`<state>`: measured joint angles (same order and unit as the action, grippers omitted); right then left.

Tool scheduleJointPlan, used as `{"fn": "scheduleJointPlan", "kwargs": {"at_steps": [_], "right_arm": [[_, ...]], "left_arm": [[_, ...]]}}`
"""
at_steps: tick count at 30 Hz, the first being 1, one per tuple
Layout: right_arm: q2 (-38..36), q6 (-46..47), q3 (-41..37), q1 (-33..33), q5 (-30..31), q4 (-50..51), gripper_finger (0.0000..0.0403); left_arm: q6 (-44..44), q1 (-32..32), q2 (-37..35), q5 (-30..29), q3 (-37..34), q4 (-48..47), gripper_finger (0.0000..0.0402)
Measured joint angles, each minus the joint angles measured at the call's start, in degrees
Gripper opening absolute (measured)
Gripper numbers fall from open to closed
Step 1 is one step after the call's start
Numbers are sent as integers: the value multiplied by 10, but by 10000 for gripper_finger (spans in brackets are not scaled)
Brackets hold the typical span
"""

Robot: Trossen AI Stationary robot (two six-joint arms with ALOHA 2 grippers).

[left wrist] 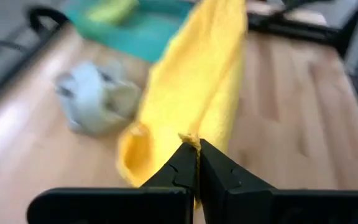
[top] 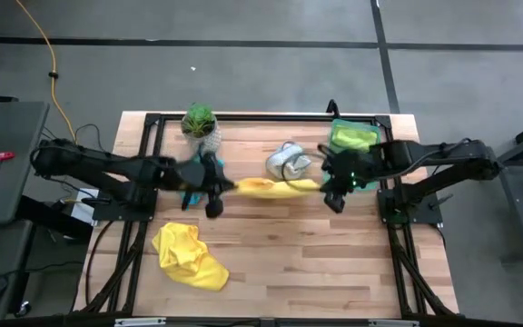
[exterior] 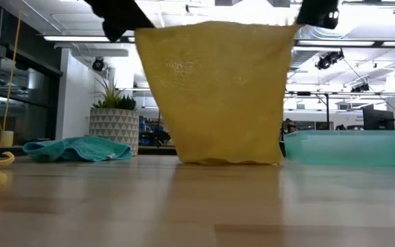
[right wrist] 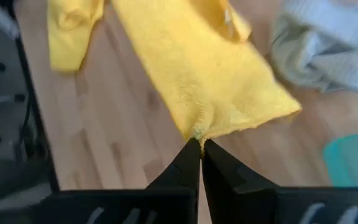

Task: Fold microfiber towels
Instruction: Fold the right yellow microfiber cloth

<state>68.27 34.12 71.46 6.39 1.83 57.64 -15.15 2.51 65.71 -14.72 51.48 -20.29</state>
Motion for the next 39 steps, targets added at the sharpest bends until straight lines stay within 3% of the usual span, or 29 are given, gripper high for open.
{"fn": "scheduleJointPlan", "kwargs": {"at_steps": [4, 9, 22, 25, 30, 36, 39], "right_arm": [[-2, 17, 0, 19, 27, 4, 0], [-18, 5, 0, -26, 74, 4, 0], [-31, -116, 1, -138, 93, -22, 0], [-30, -125, 19, -138, 104, -19, 0], [-30, -136, 81, -118, 127, 11, 0], [-29, -135, 150, -115, 132, 35, 1], [-29, -130, 174, -115, 132, 35, 1]], "left_arm": [[-3, 50, 11, -73, 0, 7, 0], [74, 29, -4, -200, 0, 9, 0], [374, -89, -20, -225, 50, 15, 0], [412, -88, -20, -270, 58, 10, 0], [421, -58, -20, -356, 61, -6, 0], [386, -30, -21, -389, 62, 15, 4], [318, -17, -21, -392, 62, 26, 4]]}}
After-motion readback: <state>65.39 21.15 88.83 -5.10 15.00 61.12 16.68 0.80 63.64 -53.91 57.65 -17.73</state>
